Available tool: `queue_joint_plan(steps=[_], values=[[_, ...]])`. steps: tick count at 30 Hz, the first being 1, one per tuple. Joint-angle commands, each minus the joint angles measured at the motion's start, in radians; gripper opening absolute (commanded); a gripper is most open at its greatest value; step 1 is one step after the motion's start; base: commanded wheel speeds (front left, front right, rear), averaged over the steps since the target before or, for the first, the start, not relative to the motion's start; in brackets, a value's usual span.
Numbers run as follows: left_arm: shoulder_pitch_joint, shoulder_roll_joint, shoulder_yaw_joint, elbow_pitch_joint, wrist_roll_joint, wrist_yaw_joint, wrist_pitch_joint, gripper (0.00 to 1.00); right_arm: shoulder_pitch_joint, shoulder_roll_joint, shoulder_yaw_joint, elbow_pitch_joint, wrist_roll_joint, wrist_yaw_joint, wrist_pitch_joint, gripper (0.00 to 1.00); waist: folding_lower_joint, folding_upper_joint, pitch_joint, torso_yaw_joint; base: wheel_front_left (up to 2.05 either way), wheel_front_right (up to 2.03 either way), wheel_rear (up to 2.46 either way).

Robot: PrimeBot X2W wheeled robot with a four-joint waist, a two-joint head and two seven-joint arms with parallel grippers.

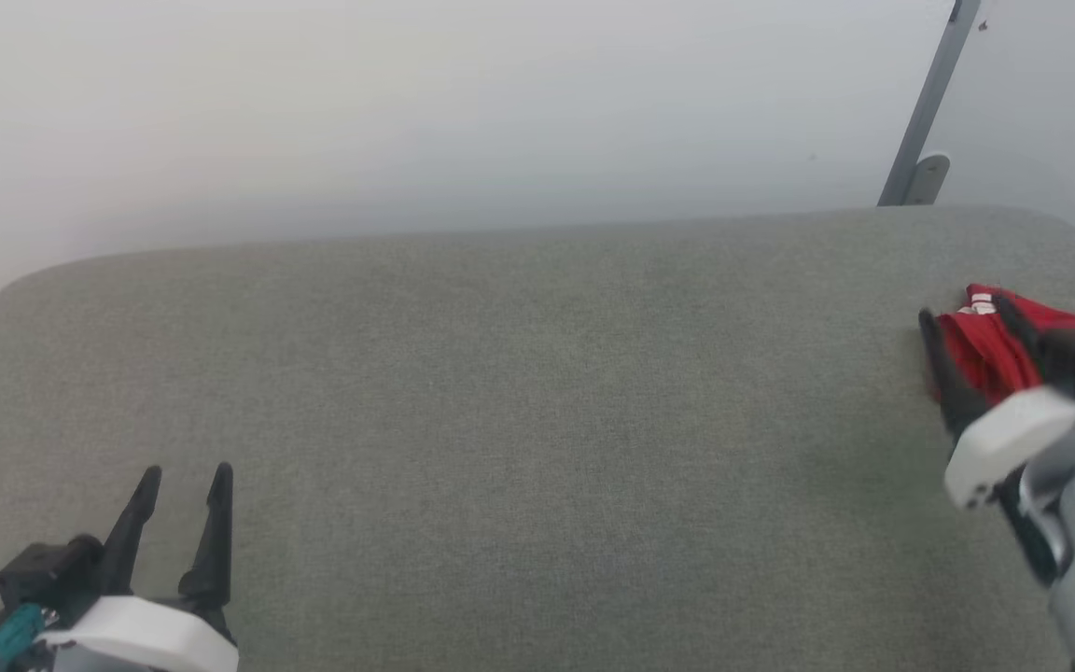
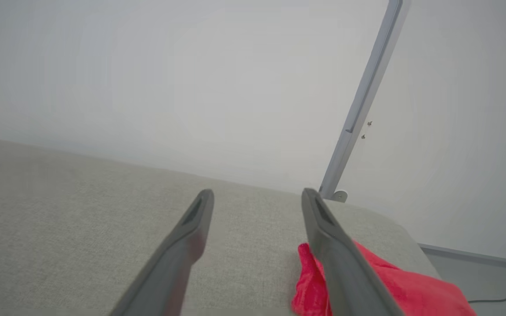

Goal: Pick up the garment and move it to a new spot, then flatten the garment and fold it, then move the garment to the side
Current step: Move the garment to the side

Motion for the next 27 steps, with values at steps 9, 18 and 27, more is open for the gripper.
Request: queue_joint_plan(steps=[9, 18, 27], values=[[0.075, -0.035, 0.066, -0.031, 0.072, -0.001, -0.004, 1.0, 0.23, 0.108, -0.158, -0.201, -0.128, -0.001, -0.004, 1.0, 0.0, 0.0, -0.013, 0.003, 0.0, 0.0, 0.0], [0.115, -0.052, 0.101, -0.037, 0.081, -0.002, -0.004, 1.0, 0.351, 0.182, -0.229, -0.279, -0.192, -0.001, -0.004, 1.0, 0.0, 0.0, -0.016, -0.002, 0.0, 0.0, 0.0], [0.118, -0.05, 0.108, -0.031, 0.078, -0.002, -0.004, 1.0, 0.385, 0.21, -0.248, -0.31, -0.209, -0.001, -0.004, 1.0, 0.0, 0.0, -0.015, -0.005, 0.0, 0.0, 0.0]])
